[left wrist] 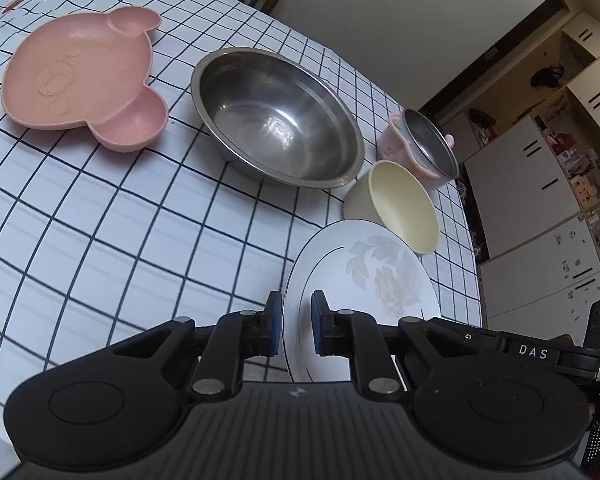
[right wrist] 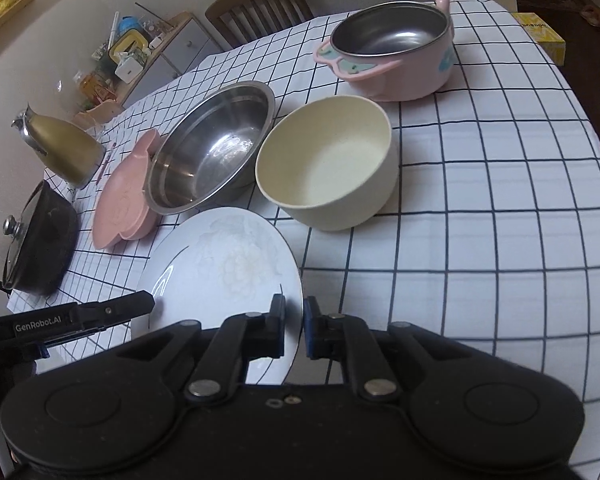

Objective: Organize plates and bowls
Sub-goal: 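Carry the small plate with both grippers and lower it onto the large plate, then open both grippers and lift them off the stacked plates, then move both grippers to the rim of the pink bear-shaped plate, then close both grippers on the pink plate rim and lift it, then carry the pink bear plate with both grippers and lower it onto the stacked plates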

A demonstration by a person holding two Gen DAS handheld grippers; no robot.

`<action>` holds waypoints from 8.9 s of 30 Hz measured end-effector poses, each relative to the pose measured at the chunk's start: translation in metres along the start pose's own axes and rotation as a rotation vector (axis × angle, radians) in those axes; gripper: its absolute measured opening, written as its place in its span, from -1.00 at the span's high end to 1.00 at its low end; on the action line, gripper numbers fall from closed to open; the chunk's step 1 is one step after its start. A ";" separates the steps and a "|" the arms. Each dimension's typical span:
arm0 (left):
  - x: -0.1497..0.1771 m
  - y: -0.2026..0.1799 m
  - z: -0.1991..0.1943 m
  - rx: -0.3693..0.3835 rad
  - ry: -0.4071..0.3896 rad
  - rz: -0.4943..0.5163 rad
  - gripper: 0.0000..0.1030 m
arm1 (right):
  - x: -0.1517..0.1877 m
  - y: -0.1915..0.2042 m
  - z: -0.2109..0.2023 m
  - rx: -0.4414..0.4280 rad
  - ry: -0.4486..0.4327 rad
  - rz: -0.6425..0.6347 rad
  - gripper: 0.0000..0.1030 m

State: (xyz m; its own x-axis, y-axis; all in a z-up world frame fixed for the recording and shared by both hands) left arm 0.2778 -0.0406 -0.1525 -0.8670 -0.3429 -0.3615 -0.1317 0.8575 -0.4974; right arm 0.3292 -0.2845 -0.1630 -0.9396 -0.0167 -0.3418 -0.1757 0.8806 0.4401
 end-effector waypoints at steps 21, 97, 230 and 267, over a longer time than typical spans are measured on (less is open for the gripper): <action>0.103 -0.033 -0.018 0.030 0.125 0.105 0.72 | 0.099 -0.027 -0.063 0.007 -0.009 0.075 0.83; 0.125 -0.049 -0.069 -0.087 0.006 0.393 0.70 | 0.143 0.038 -0.087 0.132 -0.121 -0.162 0.10; -0.186 0.151 -0.068 -0.243 0.177 0.428 0.57 | -0.028 0.230 0.104 0.264 0.004 0.159 0.74; 0.041 -0.065 -0.100 -0.249 0.021 0.266 0.57 | 0.050 0.055 -0.090 0.195 0.016 -0.123 0.77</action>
State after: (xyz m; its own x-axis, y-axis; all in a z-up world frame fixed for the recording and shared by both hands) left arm 0.2026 -0.0723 -0.0565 -0.8960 -0.0895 -0.4349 -0.0111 0.9837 -0.1795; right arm 0.2467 -0.2793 -0.0812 -0.9194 -0.1356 -0.3691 -0.2306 0.9463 0.2267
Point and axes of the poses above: each gripper's, at about its wrist camera, not at the fingertips, and z roughly the way its jaws point, y to its left, x to its underside, the point moved 5 cm from there along z, roughly the way its jaws point, and after that the axes turned 4 degrees about y, right-handed, at the moved point
